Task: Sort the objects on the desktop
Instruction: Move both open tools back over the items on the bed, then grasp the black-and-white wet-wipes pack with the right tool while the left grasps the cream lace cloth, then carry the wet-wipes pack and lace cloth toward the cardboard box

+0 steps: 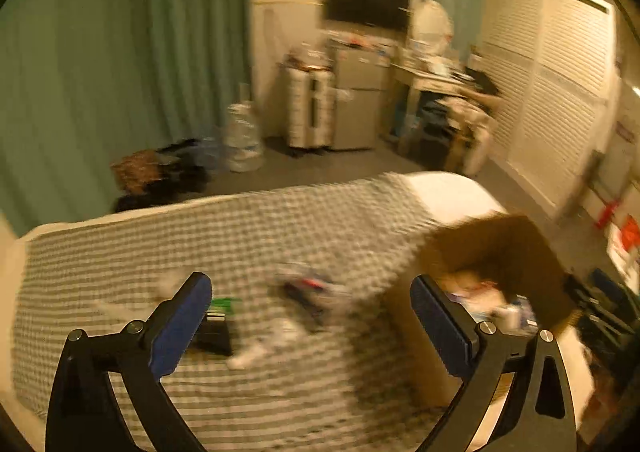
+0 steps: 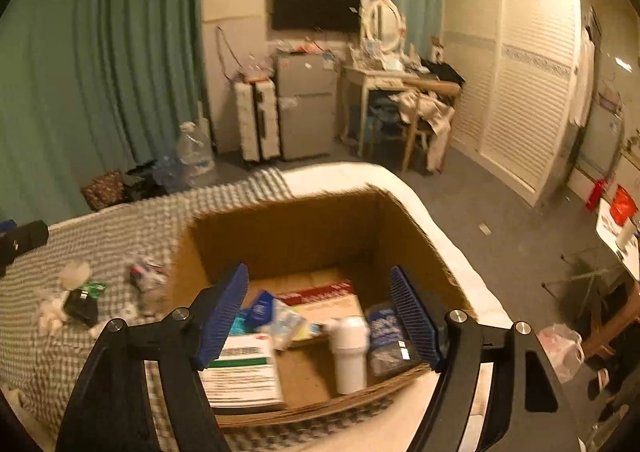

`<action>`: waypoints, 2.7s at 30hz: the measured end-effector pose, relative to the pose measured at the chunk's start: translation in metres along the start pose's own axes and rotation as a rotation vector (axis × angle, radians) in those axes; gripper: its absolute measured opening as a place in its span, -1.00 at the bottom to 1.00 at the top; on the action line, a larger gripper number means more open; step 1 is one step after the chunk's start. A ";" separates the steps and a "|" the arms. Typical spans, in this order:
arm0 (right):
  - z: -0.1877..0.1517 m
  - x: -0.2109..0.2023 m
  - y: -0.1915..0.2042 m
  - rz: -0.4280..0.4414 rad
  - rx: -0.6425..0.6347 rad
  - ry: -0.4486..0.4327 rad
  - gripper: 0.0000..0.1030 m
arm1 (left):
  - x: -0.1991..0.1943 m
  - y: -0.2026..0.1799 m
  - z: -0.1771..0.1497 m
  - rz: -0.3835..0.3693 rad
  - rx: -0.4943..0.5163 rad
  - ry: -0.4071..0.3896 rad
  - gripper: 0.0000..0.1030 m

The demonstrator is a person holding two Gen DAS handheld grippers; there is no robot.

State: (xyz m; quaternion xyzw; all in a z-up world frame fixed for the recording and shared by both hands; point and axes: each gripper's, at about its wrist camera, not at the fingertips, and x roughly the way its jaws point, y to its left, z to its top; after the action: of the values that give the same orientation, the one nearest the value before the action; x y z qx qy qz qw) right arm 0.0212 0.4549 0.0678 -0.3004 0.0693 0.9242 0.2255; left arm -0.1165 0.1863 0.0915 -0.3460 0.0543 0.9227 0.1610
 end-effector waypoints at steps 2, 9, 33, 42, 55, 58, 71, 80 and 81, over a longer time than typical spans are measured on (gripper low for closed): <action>0.002 -0.010 0.021 0.036 -0.018 -0.023 0.43 | -0.007 0.030 -0.003 0.069 -0.023 -0.016 1.00; -0.008 -0.027 0.105 0.166 -0.105 -0.081 0.67 | -0.010 0.145 -0.043 0.259 -0.130 -0.012 1.00; -0.100 0.121 0.229 0.215 -0.147 -0.027 0.73 | 0.150 0.200 -0.180 0.293 -0.225 0.110 1.00; -0.086 0.172 0.243 0.178 -0.166 -0.034 0.73 | 0.186 0.231 -0.192 0.273 -0.344 0.173 1.00; -0.097 0.218 0.249 0.166 -0.193 0.117 0.24 | 0.182 0.235 -0.191 0.232 -0.338 0.113 -0.16; -0.102 0.216 0.246 0.191 -0.185 0.133 -0.02 | 0.176 0.237 -0.191 0.234 -0.344 0.081 -0.36; -0.117 0.162 0.244 0.228 -0.194 0.121 -0.36 | 0.134 0.252 -0.192 0.316 -0.398 0.002 -0.69; -0.116 0.096 0.240 0.267 -0.195 0.094 -0.37 | 0.084 0.235 -0.184 0.303 -0.372 -0.026 -0.69; -0.114 0.089 0.238 0.272 -0.190 0.090 -0.37 | 0.075 0.232 -0.183 0.287 -0.366 -0.036 -0.69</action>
State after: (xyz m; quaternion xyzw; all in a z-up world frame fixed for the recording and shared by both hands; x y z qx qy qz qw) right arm -0.0916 0.2466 -0.0783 -0.3493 0.0314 0.9342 0.0656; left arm -0.1331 -0.0516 -0.0982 -0.3416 -0.0682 0.9366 -0.0367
